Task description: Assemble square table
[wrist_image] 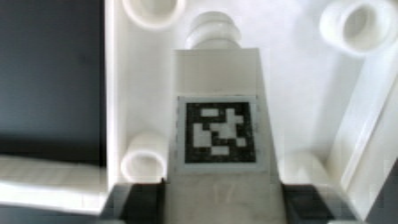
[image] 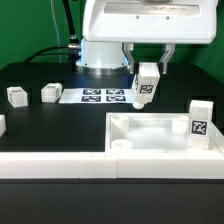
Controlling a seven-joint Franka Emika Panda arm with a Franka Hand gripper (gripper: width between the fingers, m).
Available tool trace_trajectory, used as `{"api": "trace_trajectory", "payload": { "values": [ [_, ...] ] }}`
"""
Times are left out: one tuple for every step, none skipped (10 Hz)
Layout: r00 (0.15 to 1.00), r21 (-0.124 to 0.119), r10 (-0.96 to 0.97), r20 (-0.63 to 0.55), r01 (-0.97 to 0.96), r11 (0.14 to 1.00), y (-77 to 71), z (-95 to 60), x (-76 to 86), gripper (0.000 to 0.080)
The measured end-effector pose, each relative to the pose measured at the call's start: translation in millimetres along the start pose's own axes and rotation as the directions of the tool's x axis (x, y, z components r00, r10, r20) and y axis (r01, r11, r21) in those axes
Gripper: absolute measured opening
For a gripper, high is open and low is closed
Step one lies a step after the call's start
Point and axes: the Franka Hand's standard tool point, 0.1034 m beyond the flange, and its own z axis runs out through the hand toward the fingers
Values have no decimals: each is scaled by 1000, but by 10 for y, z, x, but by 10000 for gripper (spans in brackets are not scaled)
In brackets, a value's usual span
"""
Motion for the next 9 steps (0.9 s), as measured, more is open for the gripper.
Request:
{"api": "trace_trajectory", "payload": {
  "values": [
    [1000, 2, -11, -29, 11, 1000, 26, -4, 5, 290],
    [993, 37, -25, -118, 29, 999, 316, -212, 192, 290],
    [972, 29, 14, -234, -7, 1000, 583, -367, 308, 290],
    [955, 13, 34, -294, -31, 999, 675, -376, 345, 290],
    [922, -48, 20, -386, -41, 998, 820, -392, 403, 290],
    [894, -96, 2, -448, -50, 994, 906, -376, 369, 290],
    [899, -86, 5, -439, -48, 995, 886, -339, 343, 290],
    [900, -82, 5, -437, -46, 996, 879, -346, 355, 290],
    [901, -82, 5, -434, -45, 996, 872, -332, 347, 290]
  ]
}}
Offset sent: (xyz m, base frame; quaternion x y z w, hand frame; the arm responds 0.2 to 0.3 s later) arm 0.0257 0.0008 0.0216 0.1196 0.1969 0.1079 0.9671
